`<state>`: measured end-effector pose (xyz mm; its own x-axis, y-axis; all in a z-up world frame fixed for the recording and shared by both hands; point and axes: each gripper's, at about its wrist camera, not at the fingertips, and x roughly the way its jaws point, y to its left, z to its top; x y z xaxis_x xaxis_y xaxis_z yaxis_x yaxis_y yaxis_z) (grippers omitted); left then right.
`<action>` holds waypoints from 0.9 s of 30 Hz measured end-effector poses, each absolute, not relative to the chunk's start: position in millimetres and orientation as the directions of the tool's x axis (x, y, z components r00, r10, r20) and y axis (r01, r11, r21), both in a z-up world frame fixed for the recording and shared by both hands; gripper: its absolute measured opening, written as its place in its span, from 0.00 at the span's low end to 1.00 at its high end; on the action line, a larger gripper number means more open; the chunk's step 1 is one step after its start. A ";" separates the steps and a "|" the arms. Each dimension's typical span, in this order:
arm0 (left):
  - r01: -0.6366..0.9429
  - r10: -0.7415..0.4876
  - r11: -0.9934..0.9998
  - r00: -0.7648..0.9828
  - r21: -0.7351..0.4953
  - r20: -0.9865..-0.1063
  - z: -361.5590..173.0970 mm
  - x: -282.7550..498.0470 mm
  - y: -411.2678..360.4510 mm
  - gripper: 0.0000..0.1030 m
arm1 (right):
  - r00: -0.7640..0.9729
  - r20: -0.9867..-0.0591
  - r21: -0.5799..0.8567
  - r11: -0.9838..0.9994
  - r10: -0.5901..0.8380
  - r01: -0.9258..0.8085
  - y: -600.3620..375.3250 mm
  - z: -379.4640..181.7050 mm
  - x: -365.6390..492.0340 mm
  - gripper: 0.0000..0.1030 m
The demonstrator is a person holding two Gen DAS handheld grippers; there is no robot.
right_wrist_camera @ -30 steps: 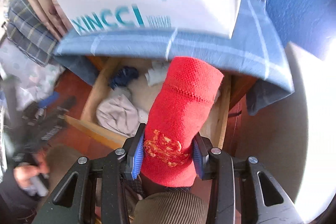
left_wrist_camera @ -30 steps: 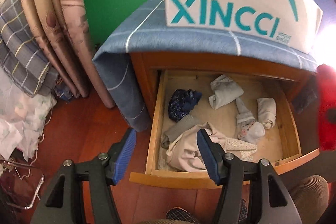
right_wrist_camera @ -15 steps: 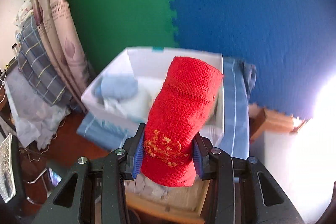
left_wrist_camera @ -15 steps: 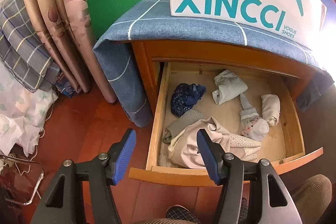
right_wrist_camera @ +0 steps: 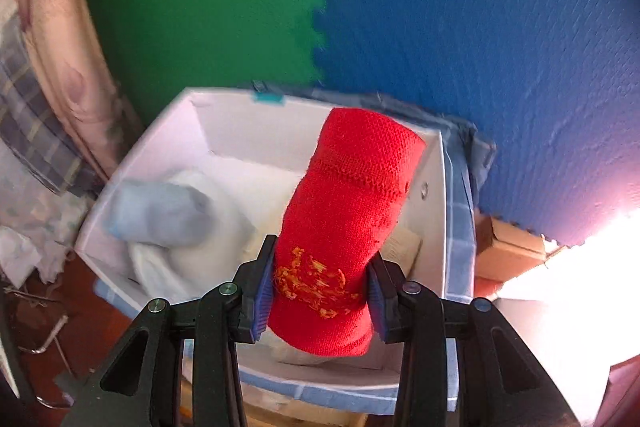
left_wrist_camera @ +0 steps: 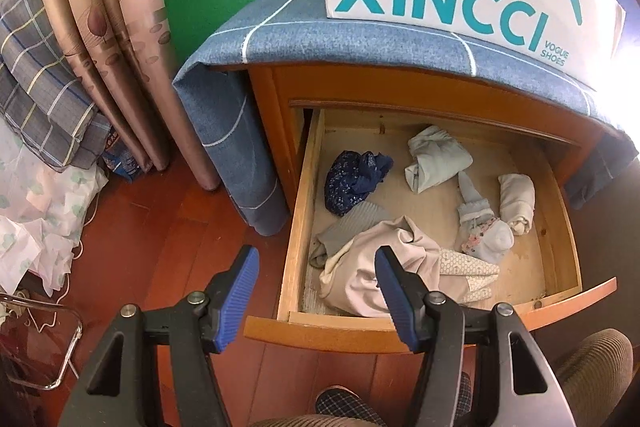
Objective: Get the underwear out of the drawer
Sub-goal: 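Lower the red sock into the box and open the right gripper, then move the open right gripper back into the drawer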
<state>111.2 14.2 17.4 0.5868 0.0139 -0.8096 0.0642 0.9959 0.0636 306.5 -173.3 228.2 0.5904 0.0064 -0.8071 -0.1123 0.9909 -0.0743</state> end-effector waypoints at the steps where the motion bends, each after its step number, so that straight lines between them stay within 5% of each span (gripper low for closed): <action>1: 0.064 0.013 0.996 0.589 0.063 -0.808 17.8 110.8 14.0 0.60 | 0.580 -0.815 -0.081 0.991 -0.003 -0.109 -174.2 223.4 309.2 0.36; 13: 0.062 0.011 0.996 0.563 0.056 -0.826 12.7 114.4 14.7 0.60 | 0.516 -0.853 -0.143 0.985 -0.074 -0.095 -188.7 181.4 311.6 0.49; 27: 0.058 0.024 0.996 0.558 0.068 -0.829 11.5 115.9 15.2 0.60 | 0.592 -0.800 -0.158 0.986 -0.097 -0.053 -198.8 225.3 287.3 0.63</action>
